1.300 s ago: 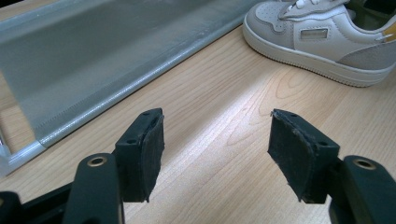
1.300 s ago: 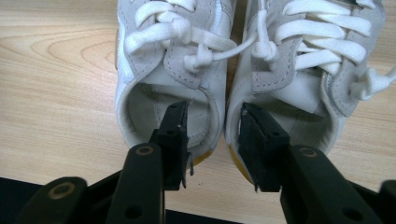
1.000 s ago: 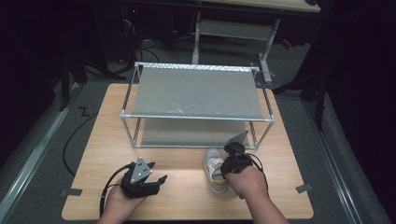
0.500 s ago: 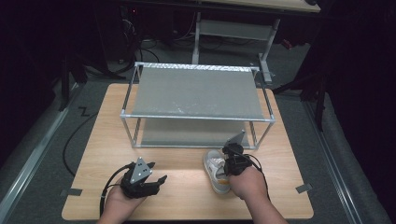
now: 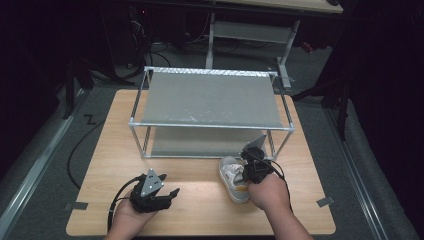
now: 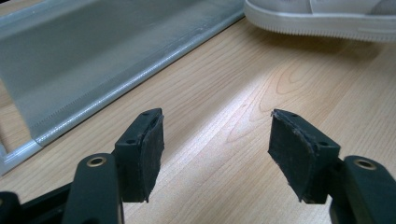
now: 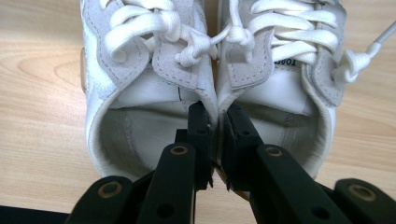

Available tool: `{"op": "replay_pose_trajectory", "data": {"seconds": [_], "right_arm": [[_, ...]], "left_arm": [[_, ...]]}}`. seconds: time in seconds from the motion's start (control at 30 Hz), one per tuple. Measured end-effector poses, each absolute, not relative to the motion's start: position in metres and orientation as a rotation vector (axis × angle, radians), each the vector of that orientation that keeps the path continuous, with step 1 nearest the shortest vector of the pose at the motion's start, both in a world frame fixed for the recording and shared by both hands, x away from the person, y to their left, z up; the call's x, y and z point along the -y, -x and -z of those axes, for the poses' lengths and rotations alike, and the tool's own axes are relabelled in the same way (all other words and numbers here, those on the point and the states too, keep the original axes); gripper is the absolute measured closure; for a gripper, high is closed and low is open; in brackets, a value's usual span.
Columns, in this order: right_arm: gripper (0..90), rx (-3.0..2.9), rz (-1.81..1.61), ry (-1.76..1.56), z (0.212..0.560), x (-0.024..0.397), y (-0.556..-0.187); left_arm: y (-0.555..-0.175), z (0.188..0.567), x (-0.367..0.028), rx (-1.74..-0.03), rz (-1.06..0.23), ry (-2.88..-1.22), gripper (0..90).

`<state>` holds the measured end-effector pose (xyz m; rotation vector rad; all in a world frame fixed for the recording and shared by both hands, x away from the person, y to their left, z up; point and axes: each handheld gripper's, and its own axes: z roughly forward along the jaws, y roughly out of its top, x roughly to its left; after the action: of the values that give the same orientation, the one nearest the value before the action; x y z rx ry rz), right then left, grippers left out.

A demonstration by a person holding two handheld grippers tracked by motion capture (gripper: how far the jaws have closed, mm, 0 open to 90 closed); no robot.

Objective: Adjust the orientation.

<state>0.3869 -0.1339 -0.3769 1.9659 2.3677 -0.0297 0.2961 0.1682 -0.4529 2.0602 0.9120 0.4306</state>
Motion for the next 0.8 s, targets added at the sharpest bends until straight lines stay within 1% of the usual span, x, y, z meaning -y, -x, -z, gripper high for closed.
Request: {"op": "replay_pose_trajectory", "data": {"seconds": [0.2, 0.3, 0.6, 0.8], "right_arm": [[82.6, -2.304, -0.05, -1.938, 0.368, 0.129, -0.396], [82.6, -2.283, -0.096, -1.953, 0.373, 0.125, -0.409], [82.6, -2.244, -0.113, -1.978, 0.382, 0.113, -0.433], [82.6, -2.205, -0.133, -1.976, 0.384, 0.114, -0.438]], "left_arm": [[-0.296, 0.452, -0.168, -0.907, -0.428, -2.063, 35.7], [-0.296, 0.453, -0.168, -0.908, -0.427, -2.064, 35.6], [-0.297, 0.453, -0.171, -0.908, -0.415, -2.066, 35.6], [-0.297, 0.453, -0.171, -0.903, -0.411, -2.064, 35.5]]}}
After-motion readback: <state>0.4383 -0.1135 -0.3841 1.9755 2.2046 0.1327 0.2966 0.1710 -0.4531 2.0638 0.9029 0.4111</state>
